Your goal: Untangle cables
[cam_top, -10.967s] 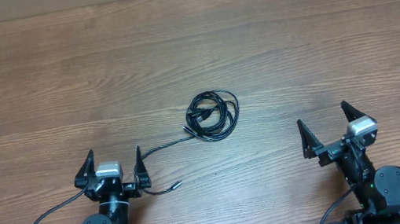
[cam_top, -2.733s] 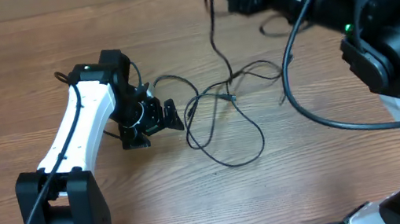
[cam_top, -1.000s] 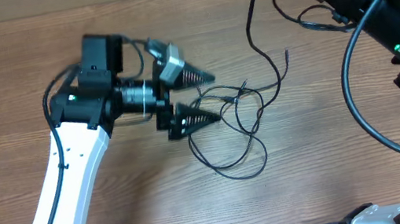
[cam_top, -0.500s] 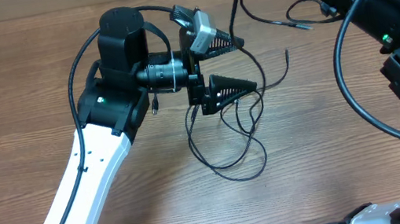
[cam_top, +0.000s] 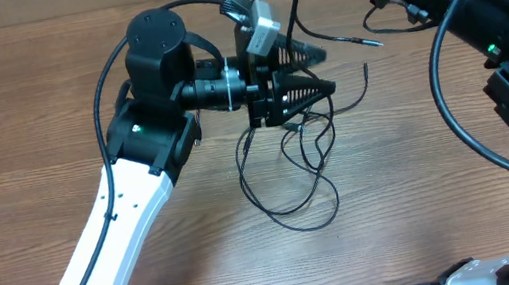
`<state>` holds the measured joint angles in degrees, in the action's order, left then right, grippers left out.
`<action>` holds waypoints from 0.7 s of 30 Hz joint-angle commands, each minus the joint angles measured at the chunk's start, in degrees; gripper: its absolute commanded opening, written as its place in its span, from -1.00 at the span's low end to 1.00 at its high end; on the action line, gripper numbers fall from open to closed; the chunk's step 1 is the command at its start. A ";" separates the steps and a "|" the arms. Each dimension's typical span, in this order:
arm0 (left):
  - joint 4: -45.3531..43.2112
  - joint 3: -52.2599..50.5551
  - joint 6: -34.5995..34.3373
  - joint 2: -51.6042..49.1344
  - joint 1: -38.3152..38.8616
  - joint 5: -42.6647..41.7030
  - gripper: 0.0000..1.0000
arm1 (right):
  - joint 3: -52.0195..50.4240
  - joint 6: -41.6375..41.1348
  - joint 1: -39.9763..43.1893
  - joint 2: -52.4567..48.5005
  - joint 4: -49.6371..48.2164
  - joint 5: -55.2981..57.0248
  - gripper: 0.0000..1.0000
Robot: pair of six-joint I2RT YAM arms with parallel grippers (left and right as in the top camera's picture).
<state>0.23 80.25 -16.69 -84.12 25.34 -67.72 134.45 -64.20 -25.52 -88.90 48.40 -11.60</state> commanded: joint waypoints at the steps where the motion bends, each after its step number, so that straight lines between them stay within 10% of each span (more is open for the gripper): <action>1: -0.20 0.59 -1.60 0.46 1.27 -1.38 -0.34 | 0.57 -0.33 0.20 0.15 -0.81 0.17 -0.92; 8: -0.02 0.59 -1.79 0.44 1.31 -2.03 -0.64 | 0.57 -0.31 0.22 0.15 -0.72 0.68 -0.92; 21: 2.38 0.59 -1.75 0.44 1.31 -2.84 -0.53 | 0.57 -0.31 2.51 0.15 -1.90 2.97 -0.92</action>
<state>2.39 80.25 -18.11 -84.12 26.28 -68.97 134.45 -64.53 -23.79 -88.90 47.13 -9.58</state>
